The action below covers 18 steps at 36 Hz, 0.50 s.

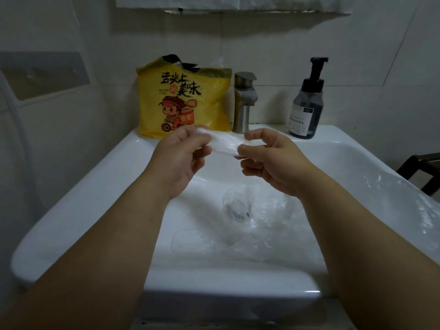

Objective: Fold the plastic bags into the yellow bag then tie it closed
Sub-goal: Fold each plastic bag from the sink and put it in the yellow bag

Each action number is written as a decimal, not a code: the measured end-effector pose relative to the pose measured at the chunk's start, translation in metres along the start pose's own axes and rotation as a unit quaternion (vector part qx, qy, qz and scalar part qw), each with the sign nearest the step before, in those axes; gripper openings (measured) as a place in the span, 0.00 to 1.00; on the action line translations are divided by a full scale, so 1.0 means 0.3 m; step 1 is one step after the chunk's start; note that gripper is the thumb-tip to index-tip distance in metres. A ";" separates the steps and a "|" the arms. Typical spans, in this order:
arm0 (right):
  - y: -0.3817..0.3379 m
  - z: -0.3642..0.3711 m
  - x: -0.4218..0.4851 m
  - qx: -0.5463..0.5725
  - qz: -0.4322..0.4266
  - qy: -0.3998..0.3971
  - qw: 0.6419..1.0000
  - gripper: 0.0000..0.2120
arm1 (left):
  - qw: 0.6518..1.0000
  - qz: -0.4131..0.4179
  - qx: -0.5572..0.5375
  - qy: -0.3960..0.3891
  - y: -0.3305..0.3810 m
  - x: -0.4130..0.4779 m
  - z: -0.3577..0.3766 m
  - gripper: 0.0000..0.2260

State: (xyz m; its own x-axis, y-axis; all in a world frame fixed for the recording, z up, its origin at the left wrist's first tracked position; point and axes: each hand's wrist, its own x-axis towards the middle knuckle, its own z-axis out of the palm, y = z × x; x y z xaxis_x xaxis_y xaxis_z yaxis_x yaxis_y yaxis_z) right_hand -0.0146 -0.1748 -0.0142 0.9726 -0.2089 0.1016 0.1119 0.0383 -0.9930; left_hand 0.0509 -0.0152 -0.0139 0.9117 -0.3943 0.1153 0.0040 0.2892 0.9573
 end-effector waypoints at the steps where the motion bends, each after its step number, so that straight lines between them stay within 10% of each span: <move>1: 0.003 0.003 0.001 0.010 0.005 -0.002 1.000 0.12 | 1.000 0.000 -0.022 0.005 0.000 0.001 0.003 0.06; 9: 0.023 0.097 -0.017 0.078 0.006 -0.058 0.995 0.09 | 0.984 -0.060 0.073 -0.150 -0.064 -0.034 0.082 0.23; 18: 0.017 0.090 -0.011 0.092 0.049 -0.050 0.993 0.04 | 0.998 -0.040 -0.024 -0.043 -0.031 -0.002 0.064 0.12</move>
State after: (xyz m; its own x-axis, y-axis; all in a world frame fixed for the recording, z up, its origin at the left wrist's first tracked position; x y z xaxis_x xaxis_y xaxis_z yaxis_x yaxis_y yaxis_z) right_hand -0.0118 -0.1475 -0.0181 0.9950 -0.0976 0.0205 0.0429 0.2326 -0.9716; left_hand 0.0423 -0.0344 -0.0177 0.8691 -0.4905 0.0642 0.0965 0.2953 0.9505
